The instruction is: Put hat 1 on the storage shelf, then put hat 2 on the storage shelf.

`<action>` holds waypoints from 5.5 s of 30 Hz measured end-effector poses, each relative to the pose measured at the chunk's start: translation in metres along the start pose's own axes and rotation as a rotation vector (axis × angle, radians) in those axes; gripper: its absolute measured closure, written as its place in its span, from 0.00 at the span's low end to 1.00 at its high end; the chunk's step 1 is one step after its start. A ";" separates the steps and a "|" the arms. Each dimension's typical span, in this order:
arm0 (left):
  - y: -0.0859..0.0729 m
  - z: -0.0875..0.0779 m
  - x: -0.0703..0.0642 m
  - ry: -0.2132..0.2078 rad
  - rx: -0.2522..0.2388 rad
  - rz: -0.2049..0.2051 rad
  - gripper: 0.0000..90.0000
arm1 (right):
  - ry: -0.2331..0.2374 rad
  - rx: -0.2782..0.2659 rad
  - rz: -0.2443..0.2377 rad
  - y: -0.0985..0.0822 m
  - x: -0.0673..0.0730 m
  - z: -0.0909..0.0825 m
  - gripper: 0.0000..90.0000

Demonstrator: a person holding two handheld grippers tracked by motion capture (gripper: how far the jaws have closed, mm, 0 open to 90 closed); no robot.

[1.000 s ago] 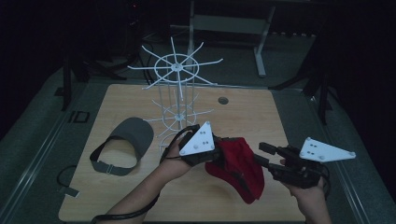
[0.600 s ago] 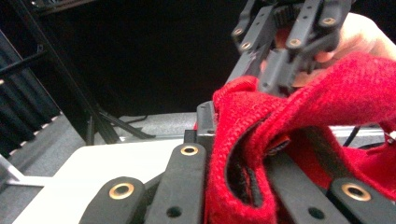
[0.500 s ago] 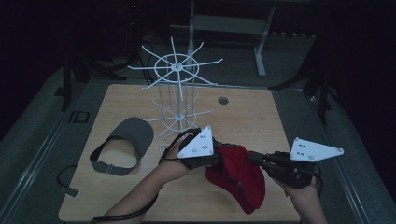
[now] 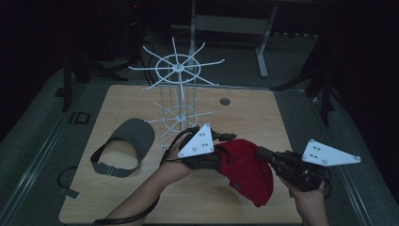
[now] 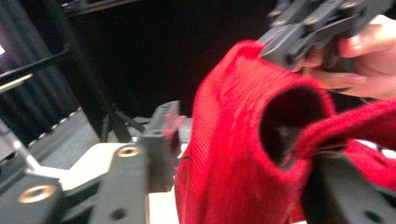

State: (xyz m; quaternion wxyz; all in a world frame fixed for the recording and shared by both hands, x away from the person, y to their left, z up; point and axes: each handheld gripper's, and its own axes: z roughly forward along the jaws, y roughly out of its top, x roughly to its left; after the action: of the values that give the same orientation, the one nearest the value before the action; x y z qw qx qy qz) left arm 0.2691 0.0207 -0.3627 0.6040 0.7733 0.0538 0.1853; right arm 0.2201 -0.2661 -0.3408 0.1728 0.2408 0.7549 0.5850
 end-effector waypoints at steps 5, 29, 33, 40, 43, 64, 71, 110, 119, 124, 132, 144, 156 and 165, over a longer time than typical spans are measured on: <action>-0.003 -0.006 0.003 0.083 0.013 -0.016 0.50 | -0.035 -0.019 0.004 0.004 -0.004 -0.007 0.98; -0.027 -0.059 -0.014 0.313 0.042 -0.183 0.49 | -0.179 -0.180 0.057 0.039 -0.027 -0.034 0.98; -0.034 -0.069 -0.021 0.310 0.038 -0.180 0.49 | -0.212 -0.198 0.055 0.051 -0.034 -0.032 0.98; -0.045 -0.083 -0.030 0.320 0.045 -0.183 0.49 | -0.251 -0.238 0.067 0.074 -0.046 -0.024 0.98; -0.050 -0.087 -0.031 0.325 0.052 -0.186 0.47 | -0.263 -0.247 0.068 0.084 -0.049 -0.017 0.98; -0.073 -0.100 -0.032 0.367 0.072 -0.230 0.47 | -0.288 -0.232 0.038 0.118 -0.040 0.028 0.98; -0.077 -0.104 -0.031 0.382 0.075 -0.240 0.47 | -0.281 -0.192 0.020 0.105 -0.035 0.035 0.98; -0.101 -0.131 -0.029 0.461 0.092 -0.309 0.47 | -0.144 -0.133 0.116 0.028 -0.018 0.027 0.87; -0.109 -0.142 -0.029 0.486 0.099 -0.322 0.47 | -0.129 -0.129 0.134 0.016 -0.017 0.022 0.67; -0.116 -0.150 -0.030 0.503 0.109 -0.335 0.47 | -0.168 -0.130 0.154 0.003 -0.023 0.012 0.61; -0.132 -0.157 -0.029 0.522 0.133 -0.357 0.47 | -0.242 -0.081 0.155 -0.022 -0.037 0.003 0.55; -0.160 -0.167 -0.023 0.556 0.165 -0.395 0.47 | -0.339 0.063 0.206 -0.096 -0.079 0.009 0.36; -0.197 -0.192 -0.014 0.679 0.228 -0.435 0.47 | -0.269 0.172 0.261 -0.155 -0.104 0.010 0.21; -0.223 -0.230 -0.008 0.796 0.317 -0.547 0.32 | -0.316 0.188 0.253 -0.186 -0.112 -0.001 0.20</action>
State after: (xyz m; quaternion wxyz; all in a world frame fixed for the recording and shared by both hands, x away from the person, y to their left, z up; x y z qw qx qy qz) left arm 0.2125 0.2879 -0.5309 0.4382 0.6825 0.5079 0.2901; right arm 0.2821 -0.3677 -0.5226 0.1908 0.4375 0.7333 0.4841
